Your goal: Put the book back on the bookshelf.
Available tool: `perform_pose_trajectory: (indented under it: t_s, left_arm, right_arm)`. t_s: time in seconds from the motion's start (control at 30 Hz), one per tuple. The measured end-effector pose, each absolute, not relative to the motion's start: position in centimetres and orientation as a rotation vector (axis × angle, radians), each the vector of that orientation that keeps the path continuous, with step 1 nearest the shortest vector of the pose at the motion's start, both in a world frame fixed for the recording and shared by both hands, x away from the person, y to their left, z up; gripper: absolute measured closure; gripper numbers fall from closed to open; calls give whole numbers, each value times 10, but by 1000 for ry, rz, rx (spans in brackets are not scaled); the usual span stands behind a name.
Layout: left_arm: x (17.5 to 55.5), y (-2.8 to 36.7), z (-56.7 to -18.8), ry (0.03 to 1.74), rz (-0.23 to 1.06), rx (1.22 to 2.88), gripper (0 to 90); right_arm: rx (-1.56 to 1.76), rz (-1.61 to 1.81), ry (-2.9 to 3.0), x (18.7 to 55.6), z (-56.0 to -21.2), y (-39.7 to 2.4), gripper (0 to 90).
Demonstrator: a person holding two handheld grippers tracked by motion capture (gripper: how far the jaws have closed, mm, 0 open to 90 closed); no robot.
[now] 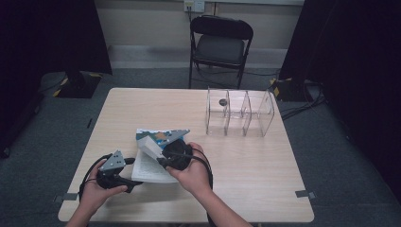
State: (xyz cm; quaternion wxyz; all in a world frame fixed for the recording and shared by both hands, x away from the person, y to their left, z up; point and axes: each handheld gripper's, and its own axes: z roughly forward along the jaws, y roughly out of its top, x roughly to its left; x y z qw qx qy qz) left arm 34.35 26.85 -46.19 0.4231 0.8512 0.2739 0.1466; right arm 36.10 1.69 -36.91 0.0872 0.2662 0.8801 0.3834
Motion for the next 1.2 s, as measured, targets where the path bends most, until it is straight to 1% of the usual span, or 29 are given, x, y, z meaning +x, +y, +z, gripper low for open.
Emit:
perform_pose_trajectory:
  t_s: [0.63,0.87,0.97,1.2]
  left_arm:
    - [344,270,-460,690,382,2140,161]
    - [345,274,-457,718,384,2141,157]
    - [345,275,-458,733,365,2131,155]
    - [347,278,-458,725,391,2139,157]
  right_arm:
    - [795,1133,2632,362,-367,15,752]
    - [797,1138,2631,363,-366,12,752]
    - [798,1146,2626,363,-366,11,753]
    - [801,1154,2633,364,-366,9,752]
